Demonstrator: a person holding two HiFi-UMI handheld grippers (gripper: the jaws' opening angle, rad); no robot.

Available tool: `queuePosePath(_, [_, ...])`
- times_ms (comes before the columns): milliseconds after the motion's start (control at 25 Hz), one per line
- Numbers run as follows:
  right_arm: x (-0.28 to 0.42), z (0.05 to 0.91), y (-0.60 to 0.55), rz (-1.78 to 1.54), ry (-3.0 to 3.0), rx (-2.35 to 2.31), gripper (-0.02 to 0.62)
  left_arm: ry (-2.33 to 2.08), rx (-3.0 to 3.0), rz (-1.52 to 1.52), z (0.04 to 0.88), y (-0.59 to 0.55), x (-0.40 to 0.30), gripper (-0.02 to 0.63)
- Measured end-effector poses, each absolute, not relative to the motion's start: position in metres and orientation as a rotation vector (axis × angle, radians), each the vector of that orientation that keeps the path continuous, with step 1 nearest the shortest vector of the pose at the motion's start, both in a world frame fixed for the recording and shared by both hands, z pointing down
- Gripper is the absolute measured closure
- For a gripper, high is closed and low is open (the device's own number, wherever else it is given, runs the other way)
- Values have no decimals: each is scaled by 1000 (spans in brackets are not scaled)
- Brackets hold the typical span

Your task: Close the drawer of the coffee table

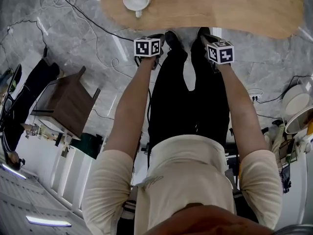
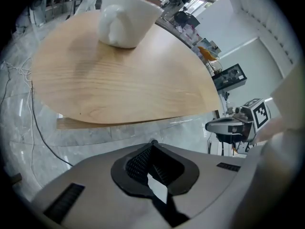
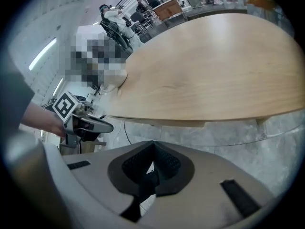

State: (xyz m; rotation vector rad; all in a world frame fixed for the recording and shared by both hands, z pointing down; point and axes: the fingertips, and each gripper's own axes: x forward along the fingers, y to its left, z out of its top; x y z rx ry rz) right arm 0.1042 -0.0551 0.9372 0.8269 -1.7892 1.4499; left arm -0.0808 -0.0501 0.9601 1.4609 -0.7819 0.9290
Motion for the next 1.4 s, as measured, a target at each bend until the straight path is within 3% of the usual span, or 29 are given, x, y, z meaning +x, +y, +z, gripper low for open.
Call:
queuePosePath(920, [169, 706, -29, 1119, -2000, 743, 600, -829, 1752, 849, 711, -29, -38, 603])
queuePosePath(1120, [149, 624, -66, 1166, -2182, 904, 600, -931, 1830, 706, 644, -37, -28, 603])
queuePosePath(1400, [139, 485, -136, 792, -2460, 990, 600, -1177, 2050, 601, 526, -111, -22, 603])
